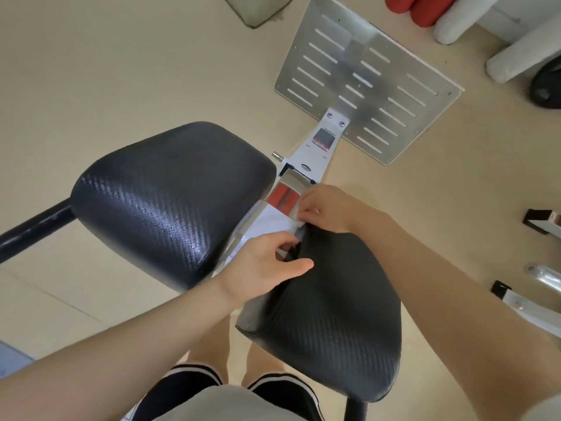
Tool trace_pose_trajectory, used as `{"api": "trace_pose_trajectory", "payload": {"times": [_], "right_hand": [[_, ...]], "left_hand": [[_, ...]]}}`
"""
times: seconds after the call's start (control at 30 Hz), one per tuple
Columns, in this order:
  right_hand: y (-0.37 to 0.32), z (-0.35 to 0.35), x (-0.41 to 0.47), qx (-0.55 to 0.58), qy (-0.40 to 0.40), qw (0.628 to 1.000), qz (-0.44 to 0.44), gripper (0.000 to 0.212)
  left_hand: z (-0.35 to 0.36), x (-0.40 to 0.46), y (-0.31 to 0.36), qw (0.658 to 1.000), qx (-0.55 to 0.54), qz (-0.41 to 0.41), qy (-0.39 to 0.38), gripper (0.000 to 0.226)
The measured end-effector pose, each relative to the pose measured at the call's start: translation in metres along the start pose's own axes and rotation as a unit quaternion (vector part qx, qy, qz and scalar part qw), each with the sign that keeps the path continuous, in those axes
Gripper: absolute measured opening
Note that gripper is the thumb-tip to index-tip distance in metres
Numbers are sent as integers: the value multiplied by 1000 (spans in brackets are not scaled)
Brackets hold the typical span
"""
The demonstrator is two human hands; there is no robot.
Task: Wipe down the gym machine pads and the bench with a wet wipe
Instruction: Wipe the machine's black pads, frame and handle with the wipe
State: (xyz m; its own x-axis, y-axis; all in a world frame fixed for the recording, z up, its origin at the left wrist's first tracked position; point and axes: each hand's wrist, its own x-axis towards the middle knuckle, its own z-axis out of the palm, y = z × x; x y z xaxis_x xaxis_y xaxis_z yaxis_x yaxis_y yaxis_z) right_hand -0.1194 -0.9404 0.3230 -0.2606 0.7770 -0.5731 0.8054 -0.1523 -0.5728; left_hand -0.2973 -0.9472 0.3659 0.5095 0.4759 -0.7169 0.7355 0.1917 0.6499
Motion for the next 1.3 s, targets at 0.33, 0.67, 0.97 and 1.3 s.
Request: {"api": "trace_pose_trajectory", "payload": {"times": [0.33,0.67,0.97,1.3], "right_hand": [[84,21,-11,255,141,914,284,31],[71,25,-5,277,152,914,255,35],[117,69,-86,380,243,811,372,31],[94,106,-111,674,343,538,373,32]], "left_hand": [[5,43,21,998,21,-19,-51,55],[5,53,26,995,46,-45,-78,62],[10,51,29,995,78,-29,-56,61],[15,50,19,999,5,-22,-47,51]]}}
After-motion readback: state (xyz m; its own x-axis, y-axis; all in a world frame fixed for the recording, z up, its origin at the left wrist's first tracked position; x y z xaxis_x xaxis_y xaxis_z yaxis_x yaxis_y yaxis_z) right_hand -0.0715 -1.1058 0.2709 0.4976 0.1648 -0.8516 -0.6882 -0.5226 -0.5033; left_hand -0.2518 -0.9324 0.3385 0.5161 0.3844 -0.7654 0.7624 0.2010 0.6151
